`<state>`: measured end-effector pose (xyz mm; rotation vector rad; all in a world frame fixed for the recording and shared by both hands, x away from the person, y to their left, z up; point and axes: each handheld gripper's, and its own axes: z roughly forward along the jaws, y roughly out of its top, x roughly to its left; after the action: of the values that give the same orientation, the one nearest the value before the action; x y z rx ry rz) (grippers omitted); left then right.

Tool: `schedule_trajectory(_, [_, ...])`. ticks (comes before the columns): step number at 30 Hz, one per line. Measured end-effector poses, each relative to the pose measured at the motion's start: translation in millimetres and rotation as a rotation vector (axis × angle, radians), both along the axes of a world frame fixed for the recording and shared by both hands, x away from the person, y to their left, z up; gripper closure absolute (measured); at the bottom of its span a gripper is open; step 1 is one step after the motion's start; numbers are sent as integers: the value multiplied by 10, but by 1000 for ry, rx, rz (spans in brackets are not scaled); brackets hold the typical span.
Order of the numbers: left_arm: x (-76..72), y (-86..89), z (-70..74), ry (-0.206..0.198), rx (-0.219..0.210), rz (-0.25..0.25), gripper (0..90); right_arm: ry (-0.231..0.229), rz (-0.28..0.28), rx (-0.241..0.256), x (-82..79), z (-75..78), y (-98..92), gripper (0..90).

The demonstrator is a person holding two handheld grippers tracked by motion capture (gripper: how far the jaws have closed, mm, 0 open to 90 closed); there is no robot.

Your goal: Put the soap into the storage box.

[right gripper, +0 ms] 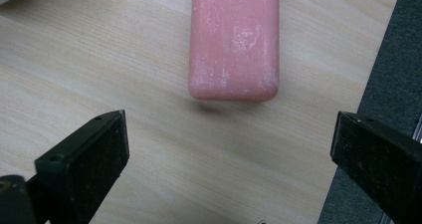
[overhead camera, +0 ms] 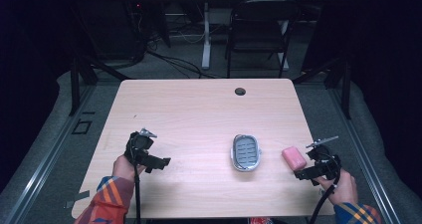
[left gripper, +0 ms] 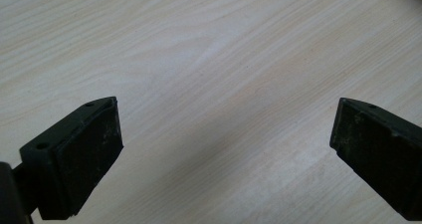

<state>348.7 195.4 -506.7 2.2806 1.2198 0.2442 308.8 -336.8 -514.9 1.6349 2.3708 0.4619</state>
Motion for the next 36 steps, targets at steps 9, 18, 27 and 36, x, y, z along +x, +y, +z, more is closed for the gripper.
schedule_trajectory(9, [2,-2,-1,1,-1,-4,0,12,23,-21,62,8,34,25])
schedule_trajectory(18, [4,-10,-4,4,1,-8,0,17,37,-30,130,17,70,16])
schedule_trajectory(27, [6,-12,-5,4,4,-10,0,-2,24,-24,197,33,59,0])
schedule_trajectory(36, [2,-10,2,-7,-17,-13,0,16,30,-32,292,3,100,0])
